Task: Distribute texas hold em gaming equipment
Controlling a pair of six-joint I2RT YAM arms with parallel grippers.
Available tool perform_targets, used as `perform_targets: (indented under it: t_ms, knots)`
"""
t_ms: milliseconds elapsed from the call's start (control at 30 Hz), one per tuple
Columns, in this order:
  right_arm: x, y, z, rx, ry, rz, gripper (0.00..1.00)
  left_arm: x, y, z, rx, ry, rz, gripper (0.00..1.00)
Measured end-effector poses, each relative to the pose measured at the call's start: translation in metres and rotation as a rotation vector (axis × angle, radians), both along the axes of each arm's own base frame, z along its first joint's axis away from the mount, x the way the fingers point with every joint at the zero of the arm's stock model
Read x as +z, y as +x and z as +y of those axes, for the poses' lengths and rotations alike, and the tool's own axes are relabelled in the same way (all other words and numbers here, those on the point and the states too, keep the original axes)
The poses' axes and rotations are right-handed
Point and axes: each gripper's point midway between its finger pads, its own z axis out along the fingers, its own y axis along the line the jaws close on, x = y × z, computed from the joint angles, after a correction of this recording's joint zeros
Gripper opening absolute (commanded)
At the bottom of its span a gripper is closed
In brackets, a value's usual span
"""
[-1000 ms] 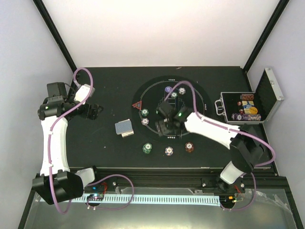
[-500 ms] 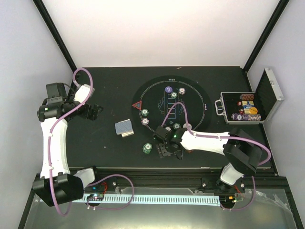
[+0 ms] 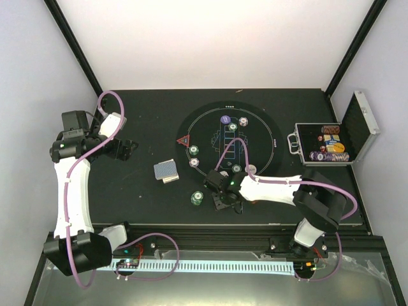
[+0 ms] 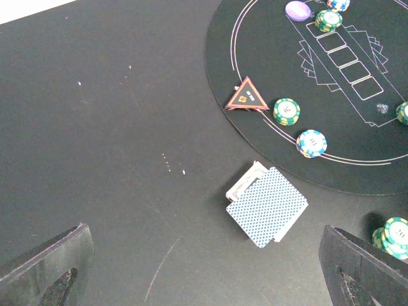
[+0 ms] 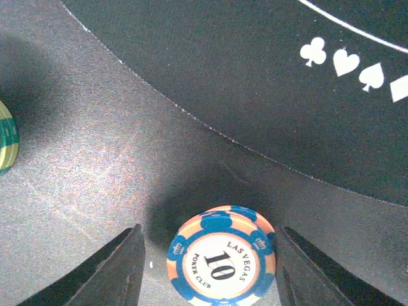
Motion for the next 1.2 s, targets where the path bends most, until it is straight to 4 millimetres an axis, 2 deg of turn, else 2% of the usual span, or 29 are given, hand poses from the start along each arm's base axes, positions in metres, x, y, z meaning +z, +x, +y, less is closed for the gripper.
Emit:
perform_targets:
  t_ms: [200, 567, 733, 967, 1200]
  knots:
    - [0.000, 0.000, 0.000, -0.006, -0.001, -0.002, 0.52, 0.000, 0.000, 0.000, 0.000, 0.000, 0.000, 0.99]
    - [-0.002, 0.002, -0.007, -0.011, -0.034, -0.014, 0.52, 0.000, 0.000, 0.000, 0.000, 0.000, 0.000, 0.99]
    - [-0.003, 0.002, -0.008, -0.004, -0.044, -0.016, 0.42, 0.000, 0.000, 0.000, 0.000, -0.001, 0.000, 0.99]
    - [-0.002, 0.002, -0.010, -0.001, -0.054, -0.015, 0.40, 0.000, 0.000, 0.000, 0.000, 0.000, 0.000, 0.99]
    - [0.009, 0.004, -0.011, 0.000, -0.056, -0.031, 0.38, 0.000, 0.000, 0.000, 0.000, -0.001, 0.000, 0.99]
